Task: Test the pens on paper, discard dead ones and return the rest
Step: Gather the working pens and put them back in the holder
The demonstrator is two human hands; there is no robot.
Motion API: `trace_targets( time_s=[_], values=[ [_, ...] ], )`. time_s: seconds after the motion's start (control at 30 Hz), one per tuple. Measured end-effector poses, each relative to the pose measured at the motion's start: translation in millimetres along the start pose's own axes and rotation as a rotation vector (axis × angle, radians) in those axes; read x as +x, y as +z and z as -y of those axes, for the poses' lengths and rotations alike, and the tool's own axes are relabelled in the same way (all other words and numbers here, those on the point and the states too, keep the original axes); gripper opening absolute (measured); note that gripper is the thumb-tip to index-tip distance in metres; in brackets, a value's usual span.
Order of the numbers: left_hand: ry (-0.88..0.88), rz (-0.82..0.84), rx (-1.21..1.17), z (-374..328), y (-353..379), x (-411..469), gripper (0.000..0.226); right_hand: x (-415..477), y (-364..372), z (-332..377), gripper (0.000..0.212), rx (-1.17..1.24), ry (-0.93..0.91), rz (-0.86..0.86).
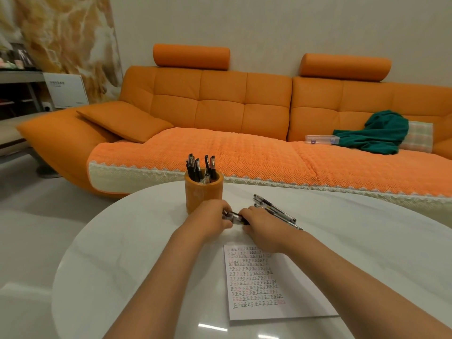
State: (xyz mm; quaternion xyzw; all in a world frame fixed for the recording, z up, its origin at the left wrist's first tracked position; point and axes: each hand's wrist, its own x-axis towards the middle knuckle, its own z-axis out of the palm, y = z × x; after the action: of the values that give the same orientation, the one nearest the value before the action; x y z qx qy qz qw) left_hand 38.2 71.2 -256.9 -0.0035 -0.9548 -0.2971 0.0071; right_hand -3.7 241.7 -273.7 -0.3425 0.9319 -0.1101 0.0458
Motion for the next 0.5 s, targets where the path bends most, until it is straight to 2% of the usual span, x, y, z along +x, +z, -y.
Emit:
trace_targets(
  time_s=[0.1, 0.23, 0.4, 0.5],
  values=[
    [0.071, -0.184, -0.233, -5, -18, -4, 0.04, 3, -11, 8, 0.004, 0.267, 0.043, -0.049],
    [0.171, -0.36, -0.288, -11, -30, -6, 0.037, 5, -17, 21, 0.016, 0.666, 0.054, -0.082],
    [0.205, -0.347, -0.423, -11, -30, -11, 0.048, 8, -12, 33, 0.023, 0.923, 0.094, -0.072],
    [0.192, -0.307, -0.354, -8, -26, -8, 0.044, 11, -9, 35, 0.024, 0.988, 0.083, -0.094]
  ],
)
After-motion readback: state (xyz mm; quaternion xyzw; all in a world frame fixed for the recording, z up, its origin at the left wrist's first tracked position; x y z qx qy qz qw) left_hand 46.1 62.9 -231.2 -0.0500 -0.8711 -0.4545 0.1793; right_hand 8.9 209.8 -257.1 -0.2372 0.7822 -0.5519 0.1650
